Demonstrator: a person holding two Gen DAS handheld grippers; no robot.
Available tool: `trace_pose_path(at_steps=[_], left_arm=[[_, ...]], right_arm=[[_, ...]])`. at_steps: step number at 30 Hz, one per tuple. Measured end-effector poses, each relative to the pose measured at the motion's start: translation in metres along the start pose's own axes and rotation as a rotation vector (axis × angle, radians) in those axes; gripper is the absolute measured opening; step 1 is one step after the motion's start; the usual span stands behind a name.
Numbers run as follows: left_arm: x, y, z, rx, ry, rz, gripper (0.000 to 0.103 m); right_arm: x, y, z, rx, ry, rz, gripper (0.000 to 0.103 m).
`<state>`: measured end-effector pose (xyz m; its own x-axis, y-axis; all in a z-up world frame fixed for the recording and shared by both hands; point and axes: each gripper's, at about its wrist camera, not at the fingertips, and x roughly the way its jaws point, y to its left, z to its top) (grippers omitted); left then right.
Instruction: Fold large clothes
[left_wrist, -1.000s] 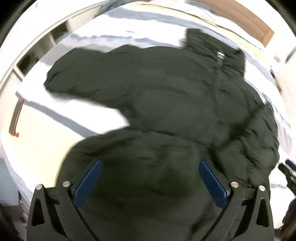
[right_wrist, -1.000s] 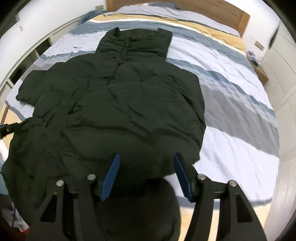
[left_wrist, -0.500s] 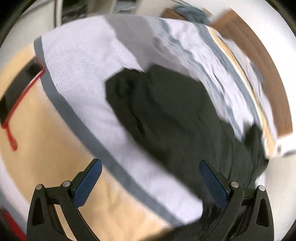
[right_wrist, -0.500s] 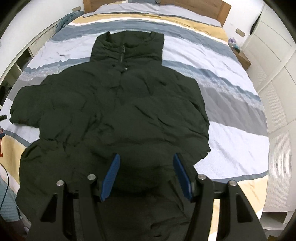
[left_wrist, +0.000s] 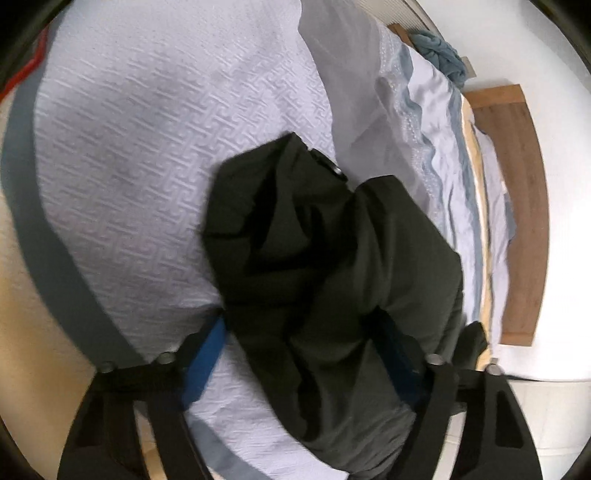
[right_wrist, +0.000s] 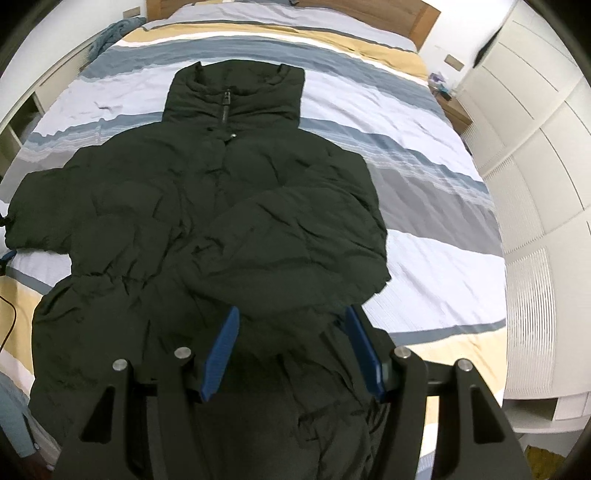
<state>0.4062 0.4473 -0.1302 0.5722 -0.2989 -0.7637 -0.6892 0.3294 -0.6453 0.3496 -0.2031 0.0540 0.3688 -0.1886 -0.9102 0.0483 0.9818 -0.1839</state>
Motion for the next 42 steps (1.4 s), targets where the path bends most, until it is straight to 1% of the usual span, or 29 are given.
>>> trace_pose_path(at_steps=[2,4,5,7,10,15,18,21,23,24,27,32,33,34,35,38,42], left_arm=[[-0.001,0.001,0.000,-0.013,0.004,-0.018,0.057],[-0.003,0.004,0.000,-0.037,0.011,-0.056,0.038],[-0.007,0.005,-0.001,-0.041,0.009,-0.072,0.035],[-0.018,0.005,-0.005,-0.025,-0.002,-0.088,0.021],[-0.035,-0.007,-0.011,0.032,-0.017,-0.117,0.011],[-0.056,-0.033,-0.018,0.128,-0.039,-0.155,0.008],[-0.071,-0.054,-0.028,0.216,-0.050,-0.153,0.007],[-0.091,-0.081,-0.047,0.332,-0.058,-0.158,0.007],[-0.100,-0.093,-0.059,0.390,-0.056,-0.165,0.007],[-0.107,-0.104,-0.072,0.438,-0.058,-0.166,0.007],[-0.117,-0.126,-0.099,0.518,-0.055,-0.172,0.006],[-0.134,-0.169,-0.160,0.690,-0.057,-0.152,0.005],[-0.133,-0.174,-0.168,0.712,-0.052,-0.150,0.005],[-0.133,-0.182,-0.184,0.753,-0.035,-0.145,0.005],[-0.130,-0.187,-0.193,0.778,-0.027,-0.138,0.005],[-0.120,-0.201,-0.234,0.886,0.013,-0.107,0.005],[-0.106,-0.206,-0.279,0.955,0.071,-0.087,0.005]], right_arm=[[-0.004,-0.001,-0.003,0.009,-0.001,-0.006,0.059],[-0.008,-0.002,-0.006,0.018,-0.004,-0.010,0.059],[-0.010,-0.002,-0.007,0.020,-0.006,-0.010,0.059],[-0.015,-0.001,-0.009,0.021,-0.014,-0.013,0.059],[-0.022,-0.001,-0.012,0.027,-0.026,-0.013,0.059],[-0.032,-0.002,-0.017,0.047,-0.045,-0.007,0.059],[-0.037,-0.004,-0.020,0.055,-0.058,-0.003,0.059],[-0.040,-0.009,-0.022,0.067,-0.076,0.010,0.059],[-0.040,-0.014,-0.023,0.077,-0.082,0.021,0.059],[-0.039,-0.017,-0.024,0.081,-0.086,0.026,0.059],[-0.038,-0.025,-0.026,0.083,-0.101,0.046,0.059],[-0.039,-0.040,-0.022,0.041,-0.142,0.079,0.059],[-0.039,-0.044,-0.021,0.037,-0.149,0.084,0.059],[-0.038,-0.048,-0.020,0.036,-0.156,0.091,0.059],[-0.038,-0.052,-0.020,0.039,-0.160,0.096,0.059],[-0.035,-0.069,-0.020,0.059,-0.168,0.106,0.059],[-0.030,-0.084,-0.025,0.068,-0.164,0.115,0.059]])
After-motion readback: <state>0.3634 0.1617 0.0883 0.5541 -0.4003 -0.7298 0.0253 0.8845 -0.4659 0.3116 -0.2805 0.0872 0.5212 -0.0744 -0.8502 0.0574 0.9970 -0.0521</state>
